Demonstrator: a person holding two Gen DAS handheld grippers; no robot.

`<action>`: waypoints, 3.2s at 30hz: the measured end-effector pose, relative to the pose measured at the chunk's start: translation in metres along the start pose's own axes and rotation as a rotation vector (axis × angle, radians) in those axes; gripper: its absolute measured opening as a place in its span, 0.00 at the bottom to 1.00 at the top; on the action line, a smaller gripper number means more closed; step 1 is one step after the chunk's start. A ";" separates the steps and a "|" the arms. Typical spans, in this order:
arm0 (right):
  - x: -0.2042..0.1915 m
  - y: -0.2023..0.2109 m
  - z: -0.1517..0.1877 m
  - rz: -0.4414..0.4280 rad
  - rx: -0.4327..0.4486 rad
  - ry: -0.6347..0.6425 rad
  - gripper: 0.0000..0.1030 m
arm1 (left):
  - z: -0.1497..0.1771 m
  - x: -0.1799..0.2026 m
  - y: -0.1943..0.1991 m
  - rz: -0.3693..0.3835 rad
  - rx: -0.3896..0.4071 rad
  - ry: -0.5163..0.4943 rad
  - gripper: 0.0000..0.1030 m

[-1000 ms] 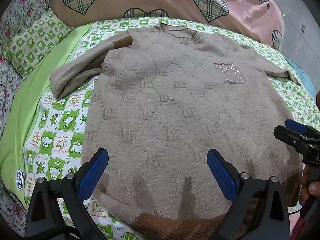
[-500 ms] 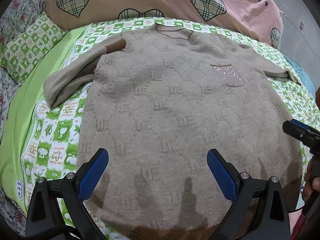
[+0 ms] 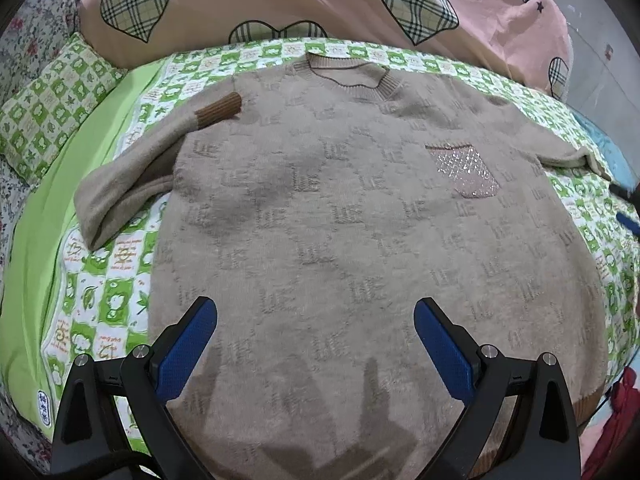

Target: Fold small clothes

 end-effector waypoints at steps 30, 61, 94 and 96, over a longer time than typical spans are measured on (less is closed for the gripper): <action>0.022 -0.038 -0.185 -0.114 0.202 -0.076 0.08 | 0.013 0.026 -0.045 0.058 -0.160 0.020 0.96; -0.397 -0.158 0.041 -0.699 -0.347 0.225 0.48 | -0.073 -0.049 -0.057 0.293 -0.024 0.271 0.96; -0.154 -0.169 -0.052 -0.195 -0.180 0.066 0.52 | -0.132 -0.073 -0.133 0.268 0.003 0.250 0.06; -0.157 -0.181 -0.043 -0.175 -0.211 0.108 0.41 | -0.128 -0.072 -0.131 0.270 0.000 0.246 0.06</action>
Point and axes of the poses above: each gripper's, at about its wrist camera, not at the fingertips, and y roughly against the way its jaws point, x to its right, z to its underside, the point moved 9 cm from there along -y, roughly the way its jaws point
